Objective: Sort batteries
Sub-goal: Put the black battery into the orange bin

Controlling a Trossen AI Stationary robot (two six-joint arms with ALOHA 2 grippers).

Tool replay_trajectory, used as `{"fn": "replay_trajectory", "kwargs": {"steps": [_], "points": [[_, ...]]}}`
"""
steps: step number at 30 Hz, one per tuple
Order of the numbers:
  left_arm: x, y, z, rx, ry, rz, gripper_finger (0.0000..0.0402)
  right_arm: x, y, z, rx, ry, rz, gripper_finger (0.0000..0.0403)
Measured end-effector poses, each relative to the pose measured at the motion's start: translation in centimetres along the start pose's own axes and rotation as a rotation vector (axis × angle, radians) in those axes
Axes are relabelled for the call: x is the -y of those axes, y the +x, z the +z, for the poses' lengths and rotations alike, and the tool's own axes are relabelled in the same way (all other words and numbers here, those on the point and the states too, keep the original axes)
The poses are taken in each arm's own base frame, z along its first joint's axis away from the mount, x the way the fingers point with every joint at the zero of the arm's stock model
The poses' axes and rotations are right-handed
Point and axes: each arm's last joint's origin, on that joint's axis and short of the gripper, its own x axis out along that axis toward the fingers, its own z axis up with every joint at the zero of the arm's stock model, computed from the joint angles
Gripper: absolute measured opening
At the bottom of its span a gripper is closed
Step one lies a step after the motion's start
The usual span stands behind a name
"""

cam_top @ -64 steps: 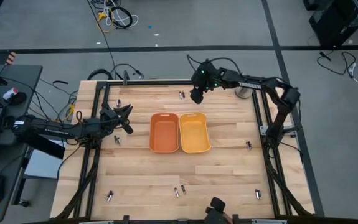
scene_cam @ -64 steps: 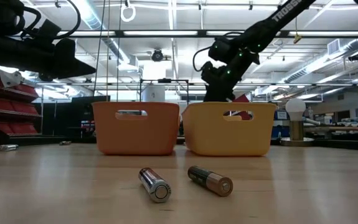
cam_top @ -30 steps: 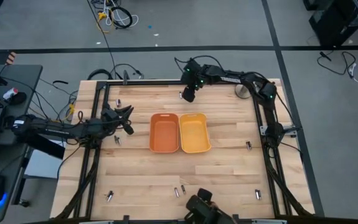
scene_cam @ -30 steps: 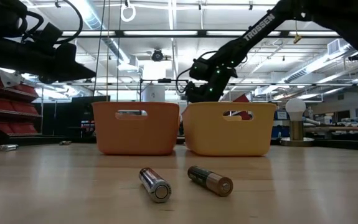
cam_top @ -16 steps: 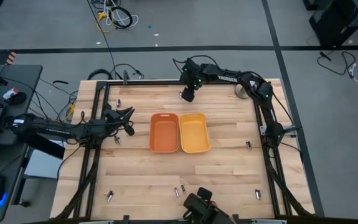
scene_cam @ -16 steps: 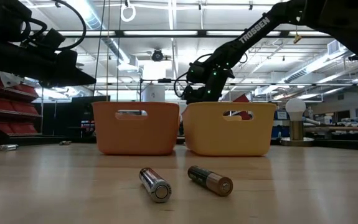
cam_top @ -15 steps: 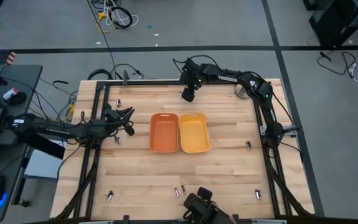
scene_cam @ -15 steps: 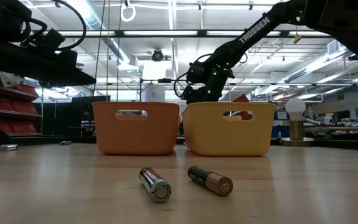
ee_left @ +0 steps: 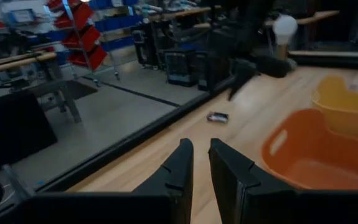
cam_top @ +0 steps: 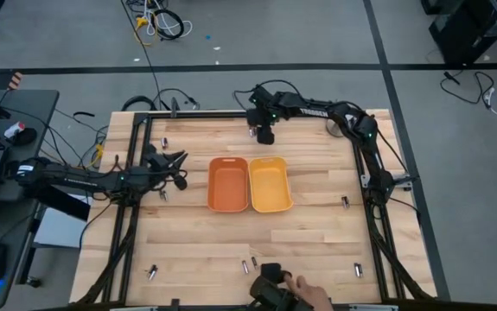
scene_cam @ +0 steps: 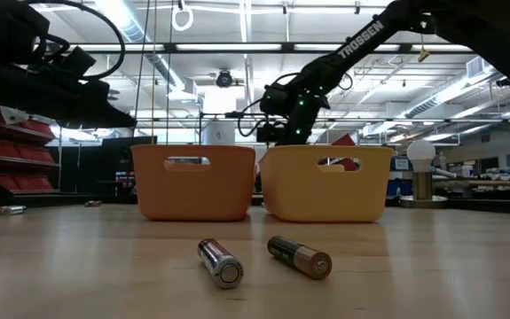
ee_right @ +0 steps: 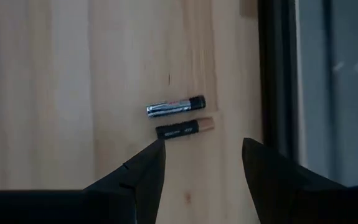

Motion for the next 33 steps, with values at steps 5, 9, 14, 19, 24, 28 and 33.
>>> {"fn": "replay_trajectory", "kwargs": {"steps": [5,9,14,19,24,28,33], "points": [[0.1,0.0,-0.1,-0.008,0.008,-0.049,0.0051,-0.8,0.0,1.4,0.037,-0.228,-0.054,0.0201],[0.2,0.0,-0.1,-0.010,0.011,-0.056,0.0051,-1.4,-0.1,2.2,0.070,-0.306,-0.074,0.0200],[0.2,0.0,-0.4,-0.031,0.035,-0.069,0.0051,-1.9,-0.1,2.3,0.076,-0.320,-0.038,0.0200],[0.2,0.0,-0.5,-0.037,0.065,-0.069,0.0051,-0.7,0.0,0.9,0.072,-0.233,0.031,0.0200],[0.2,0.0,-0.4,-0.035,0.079,-0.069,0.0051,1.0,-0.1,-0.5,0.088,-0.146,0.061,0.0210],[0.2,0.0,-0.3,-0.023,0.083,-0.069,0.0051,1.8,-0.1,-1.2,0.103,-0.120,0.074,0.0221],[0.2,0.0,0.0,0.003,0.081,-0.068,0.0051,2.1,-0.1,-1.3,0.120,-0.119,0.076,0.0232]]}}
